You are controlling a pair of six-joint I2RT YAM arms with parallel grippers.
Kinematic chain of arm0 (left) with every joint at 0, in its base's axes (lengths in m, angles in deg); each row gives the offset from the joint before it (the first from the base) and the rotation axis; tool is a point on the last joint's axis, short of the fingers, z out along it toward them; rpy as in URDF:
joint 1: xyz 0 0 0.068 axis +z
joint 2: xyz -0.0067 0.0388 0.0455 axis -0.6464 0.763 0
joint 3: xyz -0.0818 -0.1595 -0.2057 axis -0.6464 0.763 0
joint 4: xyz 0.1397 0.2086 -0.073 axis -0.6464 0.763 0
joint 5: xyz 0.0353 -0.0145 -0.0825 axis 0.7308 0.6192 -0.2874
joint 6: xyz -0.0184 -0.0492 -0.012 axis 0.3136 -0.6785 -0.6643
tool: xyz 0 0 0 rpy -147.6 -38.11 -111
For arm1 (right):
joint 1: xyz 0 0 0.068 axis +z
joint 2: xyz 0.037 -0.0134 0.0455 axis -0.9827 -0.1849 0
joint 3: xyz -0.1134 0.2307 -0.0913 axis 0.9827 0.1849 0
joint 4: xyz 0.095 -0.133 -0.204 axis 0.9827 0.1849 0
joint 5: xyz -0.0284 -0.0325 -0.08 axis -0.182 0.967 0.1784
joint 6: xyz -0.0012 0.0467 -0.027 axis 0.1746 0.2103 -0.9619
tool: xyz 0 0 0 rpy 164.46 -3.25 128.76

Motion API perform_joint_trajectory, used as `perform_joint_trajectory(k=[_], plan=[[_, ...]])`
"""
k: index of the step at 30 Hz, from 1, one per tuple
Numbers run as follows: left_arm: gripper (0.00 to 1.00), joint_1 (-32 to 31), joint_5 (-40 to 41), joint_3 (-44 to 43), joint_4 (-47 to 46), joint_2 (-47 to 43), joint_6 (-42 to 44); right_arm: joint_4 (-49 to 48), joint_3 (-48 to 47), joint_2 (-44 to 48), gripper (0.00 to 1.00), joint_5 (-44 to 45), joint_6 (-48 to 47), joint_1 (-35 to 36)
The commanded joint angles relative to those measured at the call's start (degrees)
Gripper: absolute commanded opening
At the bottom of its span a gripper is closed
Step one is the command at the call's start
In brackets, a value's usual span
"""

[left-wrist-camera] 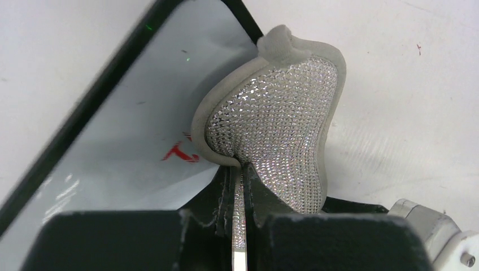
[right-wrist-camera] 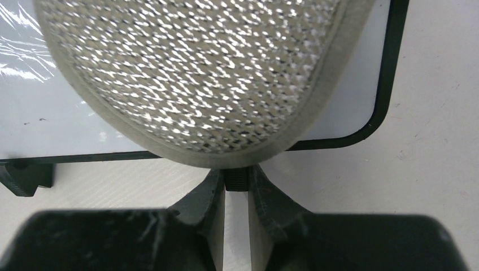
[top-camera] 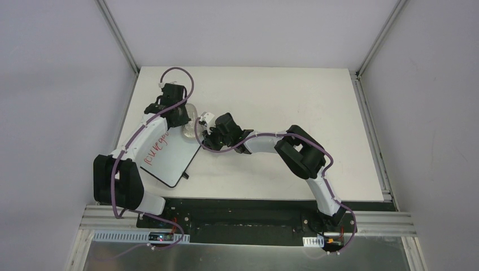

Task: Erase the whiteboard

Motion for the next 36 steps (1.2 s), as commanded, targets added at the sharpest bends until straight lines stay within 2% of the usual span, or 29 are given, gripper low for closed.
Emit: perform_joint_trajectory(k=[1,6,12,15,19,21,24,30,34,36], plan=[[0.0,0.5,7.7,-3.4,0.2,-5.5,6.5,5.2,-0.2,-0.3,0.0,1.6,0.2,-0.8],[0.0,1.5,18.5,-2.2,-1.6,-10.7,12.5,5.2,-0.2,-0.3,0.0,1.6,0.1,-0.8],[0.0,-0.1,21.4,-2.7,-0.8,-7.9,13.9,5.2,-0.3,-0.3,0.0,1.4,0.3,-0.7],[0.0,-0.9,20.4,-4.2,2.0,-4.2,12.4,5.0,-0.1,-0.2,0.0,1.4,0.3,-0.7],[0.0,-6.1,19.4,-4.3,2.2,0.4,11.6,4.8,0.1,-0.2,0.0,1.2,0.2,-0.6],[0.0,-7.8,16.4,-4.6,2.7,3.2,9.7,4.9,0.1,-0.1,0.0,1.1,0.0,-0.4],[0.0,-8.2,15.3,-6.7,4.7,5.5,7.7,4.8,0.3,0.1,0.0,1.1,0.1,-0.3],[0.0,-8.1,24.3,-4.2,0.9,-2.2,13.7,4.4,0.6,0.1,0.0,1.1,0.2,-0.3],[0.0,-7.8,30.3,0.0,-5.4,-8.6,17.8,4.4,0.3,-0.3,0.0,0.9,0.4,-0.3],[0.0,-7.0,32.6,0.9,-5.9,-9.5,17.7,4.4,0.2,-0.2,0.0,1.0,0.5,-0.4]])
